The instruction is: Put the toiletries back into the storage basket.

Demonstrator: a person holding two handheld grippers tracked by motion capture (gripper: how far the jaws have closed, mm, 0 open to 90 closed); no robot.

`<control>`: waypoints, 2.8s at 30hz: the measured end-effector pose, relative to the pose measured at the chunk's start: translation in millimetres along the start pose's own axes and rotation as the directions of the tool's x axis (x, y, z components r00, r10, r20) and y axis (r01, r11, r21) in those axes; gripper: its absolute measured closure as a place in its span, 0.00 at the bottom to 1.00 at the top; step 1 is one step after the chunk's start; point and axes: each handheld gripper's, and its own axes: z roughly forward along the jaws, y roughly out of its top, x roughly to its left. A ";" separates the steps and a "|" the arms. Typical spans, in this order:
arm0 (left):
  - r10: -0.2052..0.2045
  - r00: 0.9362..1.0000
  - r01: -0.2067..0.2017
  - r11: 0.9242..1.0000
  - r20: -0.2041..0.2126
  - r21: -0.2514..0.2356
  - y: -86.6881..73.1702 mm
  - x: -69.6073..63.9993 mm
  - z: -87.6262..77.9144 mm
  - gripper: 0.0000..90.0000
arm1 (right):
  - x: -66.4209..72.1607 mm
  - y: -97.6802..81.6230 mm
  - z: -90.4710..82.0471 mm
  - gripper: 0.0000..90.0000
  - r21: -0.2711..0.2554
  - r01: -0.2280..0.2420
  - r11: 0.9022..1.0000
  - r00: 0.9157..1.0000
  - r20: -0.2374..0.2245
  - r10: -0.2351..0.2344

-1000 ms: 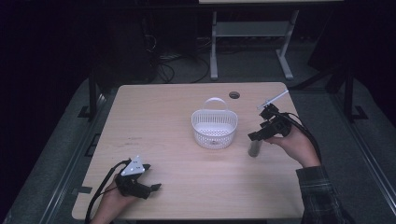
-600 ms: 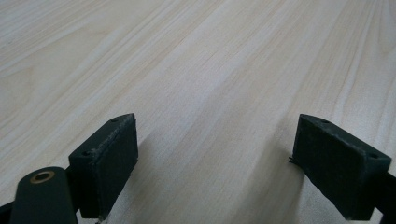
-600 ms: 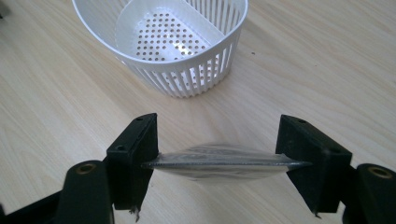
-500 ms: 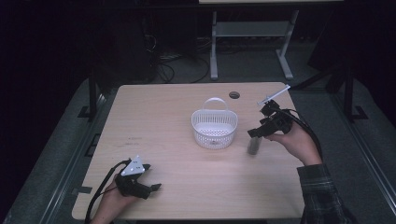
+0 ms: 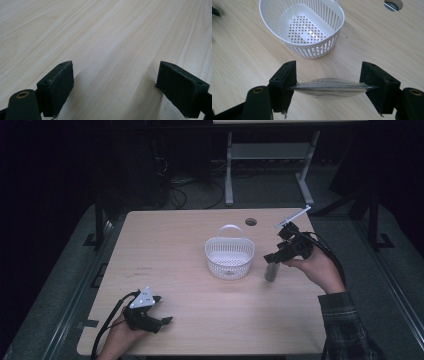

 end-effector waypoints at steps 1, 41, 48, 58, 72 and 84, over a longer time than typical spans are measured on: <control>0.000 1.000 0.000 1.000 0.000 0.000 0.0 0.0 0.0 0.15 | 0.2 0.8 -0.8 0.33 -0.001 0.000 1.000 1.000 0.000 0.000; 0.001 1.000 -0.001 1.000 0.001 0.002 0.1 0.1 -0.1 0.15 | 10.4 40.3 -20.0 0.33 -0.045 0.039 0.998 0.999 -0.026 -0.041; 0.001 1.000 -0.001 1.000 0.002 0.002 0.1 0.1 -0.2 0.15 | 13.0 49.7 -25.4 0.33 -0.055 0.051 0.997 0.998 -0.022 -0.053; -0.002 1.000 0.002 1.000 0.002 -0.002 0.0 -0.1 0.1 0.15 | 14.6 59.5 -30.9 0.33 -0.063 0.061 0.996 0.998 -0.021 -0.063; 0.001 1.000 -0.001 1.000 0.004 0.001 0.0 -0.2 -0.1 0.15 | 17.6 74.3 -37.3 0.33 -0.085 0.069 0.994 0.997 -0.022 -0.071; 0.002 1.000 -0.002 1.000 0.005 0.002 0.0 -0.2 -0.1 0.15 | 25.2 87.6 -35.7 0.33 -0.086 0.086 0.993 0.996 -0.025 -0.088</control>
